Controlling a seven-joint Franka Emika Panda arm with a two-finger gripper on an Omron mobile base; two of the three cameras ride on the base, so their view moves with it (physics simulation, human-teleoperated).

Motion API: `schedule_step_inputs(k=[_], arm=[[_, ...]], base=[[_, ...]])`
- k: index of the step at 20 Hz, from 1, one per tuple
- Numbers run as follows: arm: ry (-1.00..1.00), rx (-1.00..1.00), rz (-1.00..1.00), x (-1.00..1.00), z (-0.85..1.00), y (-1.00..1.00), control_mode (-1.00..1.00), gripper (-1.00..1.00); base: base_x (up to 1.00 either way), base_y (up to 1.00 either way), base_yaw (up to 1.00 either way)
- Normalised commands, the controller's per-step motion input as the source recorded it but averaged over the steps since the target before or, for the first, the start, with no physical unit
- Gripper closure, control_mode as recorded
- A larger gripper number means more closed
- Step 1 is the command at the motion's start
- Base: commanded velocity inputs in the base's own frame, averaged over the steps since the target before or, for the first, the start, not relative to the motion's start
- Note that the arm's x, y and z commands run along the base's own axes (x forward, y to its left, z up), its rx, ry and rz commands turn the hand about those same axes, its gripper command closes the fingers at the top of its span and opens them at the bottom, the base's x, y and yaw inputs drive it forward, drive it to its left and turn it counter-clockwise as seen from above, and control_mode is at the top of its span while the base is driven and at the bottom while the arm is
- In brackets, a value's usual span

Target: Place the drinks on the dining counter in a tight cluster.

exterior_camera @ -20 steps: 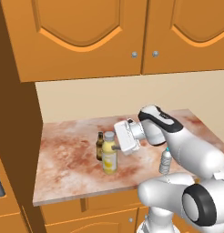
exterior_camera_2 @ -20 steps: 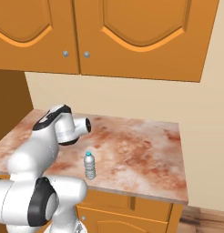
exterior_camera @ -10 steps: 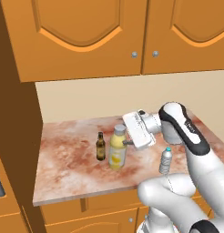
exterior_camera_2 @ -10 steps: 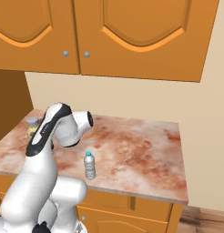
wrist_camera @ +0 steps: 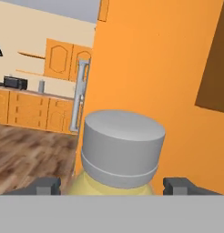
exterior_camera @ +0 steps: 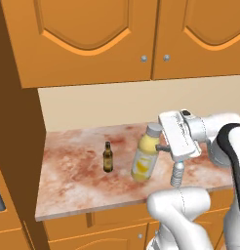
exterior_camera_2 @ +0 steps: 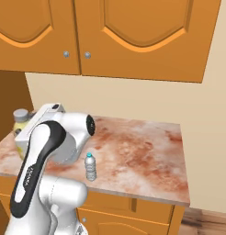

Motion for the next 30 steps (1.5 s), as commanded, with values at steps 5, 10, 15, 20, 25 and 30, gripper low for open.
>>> schedule_step_inputs(k=[5,10,15,20,25,30], arm=[[-0.02,0.01,-0.17,-0.61,0.98,-0.28,-1.0,1.0],[-0.05,0.0,-0.01,-0.2,0.19,0.0,-1.0,1.0],[0.0,0.0,0.0,0.0,0.0,0.0,-1.0,1.0],[0.0,0.01,0.0,-0.03,0.0,0.0,1.0,1.0],[0.0,0.0,0.0,0.0,0.0,0.0,1.0,1.0],[0.0,0.0,0.0,0.0,0.0,0.0,1.0,1.0]], base=[[0.0,0.0,0.0],[0.0,0.0,0.0],[0.0,0.0,0.0],[-0.31,0.0,-0.02],[-1.0,0.0,-0.13],[-0.87,0.06,0.07]])
